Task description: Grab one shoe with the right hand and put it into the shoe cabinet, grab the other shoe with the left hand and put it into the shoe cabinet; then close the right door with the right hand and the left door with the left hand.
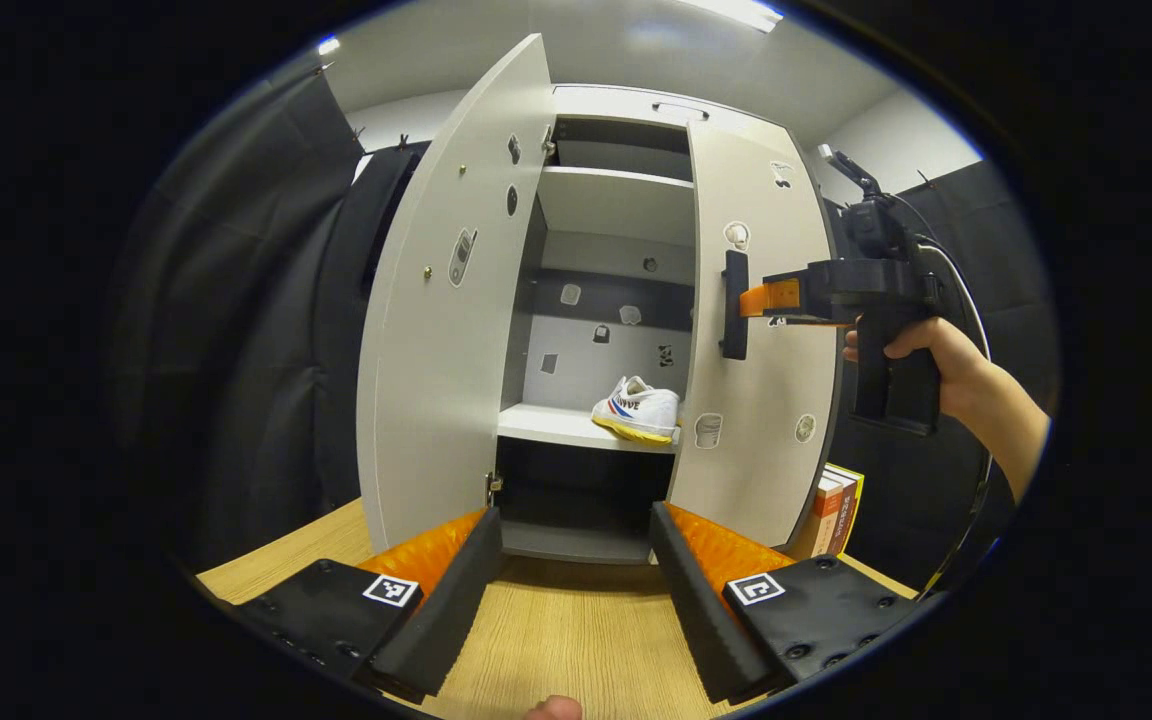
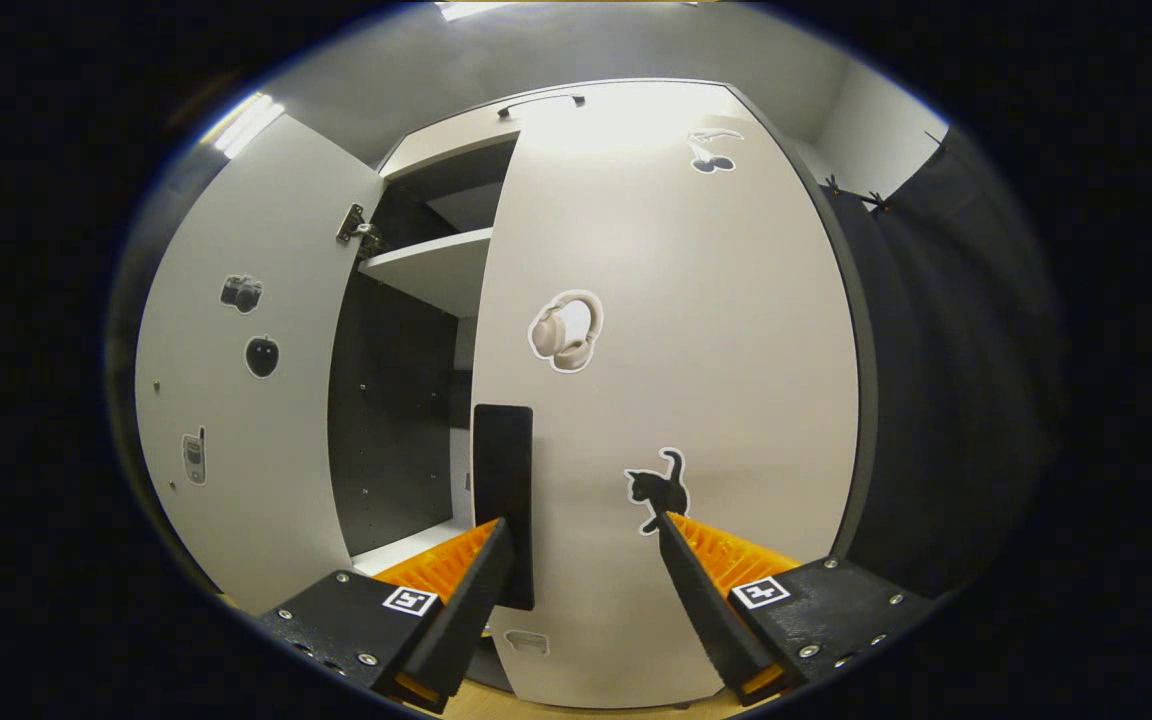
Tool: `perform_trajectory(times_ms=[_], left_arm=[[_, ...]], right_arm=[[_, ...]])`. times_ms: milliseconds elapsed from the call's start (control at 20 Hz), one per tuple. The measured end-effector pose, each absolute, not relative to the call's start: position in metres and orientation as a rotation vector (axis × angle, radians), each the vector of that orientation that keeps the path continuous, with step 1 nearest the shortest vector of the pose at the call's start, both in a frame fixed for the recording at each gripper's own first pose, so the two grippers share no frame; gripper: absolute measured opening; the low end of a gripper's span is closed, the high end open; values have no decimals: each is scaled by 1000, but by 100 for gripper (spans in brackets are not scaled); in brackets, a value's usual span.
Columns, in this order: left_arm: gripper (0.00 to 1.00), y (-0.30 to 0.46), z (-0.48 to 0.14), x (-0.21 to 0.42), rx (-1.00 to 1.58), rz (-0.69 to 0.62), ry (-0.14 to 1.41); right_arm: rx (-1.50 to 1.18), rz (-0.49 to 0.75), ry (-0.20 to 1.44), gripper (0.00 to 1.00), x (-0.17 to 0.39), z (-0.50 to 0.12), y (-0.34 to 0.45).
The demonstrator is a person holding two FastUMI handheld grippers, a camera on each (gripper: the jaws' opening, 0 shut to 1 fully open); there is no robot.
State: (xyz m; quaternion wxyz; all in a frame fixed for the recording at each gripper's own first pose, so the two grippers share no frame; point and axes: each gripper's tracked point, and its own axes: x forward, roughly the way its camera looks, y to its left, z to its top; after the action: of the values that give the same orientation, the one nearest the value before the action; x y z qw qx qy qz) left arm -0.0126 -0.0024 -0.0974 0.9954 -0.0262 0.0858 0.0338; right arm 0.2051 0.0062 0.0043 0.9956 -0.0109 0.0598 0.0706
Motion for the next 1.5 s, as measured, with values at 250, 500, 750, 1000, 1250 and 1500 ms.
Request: perform_trajectory(times_ms=[250, 500, 750, 1000, 1250, 1500], left_arm=[[99, 5, -98, -13, -57, 80, 172], [99, 8, -95, -12, -49, 81, 163], [96, -2, -91, -8, -55, 57, 161], [99, -18, -86, -3, -47, 17, 158], [96, -32, -80, 0, -58, -4, 154], [96, -32, -49, 2, -60, 0, 108]], right_arm=[[-54, 130, 112, 91, 199, 3, 4], [-56, 123, 99, 92, 162, 9, -5], [-47, 76, 90, 92, 112, 10, -27], [5, -11, 122, 92, 59, -16, -55], [5, -57, 143, 92, 15, -45, -75], [-17, -100, 118, 92, -13, -58, -90]])
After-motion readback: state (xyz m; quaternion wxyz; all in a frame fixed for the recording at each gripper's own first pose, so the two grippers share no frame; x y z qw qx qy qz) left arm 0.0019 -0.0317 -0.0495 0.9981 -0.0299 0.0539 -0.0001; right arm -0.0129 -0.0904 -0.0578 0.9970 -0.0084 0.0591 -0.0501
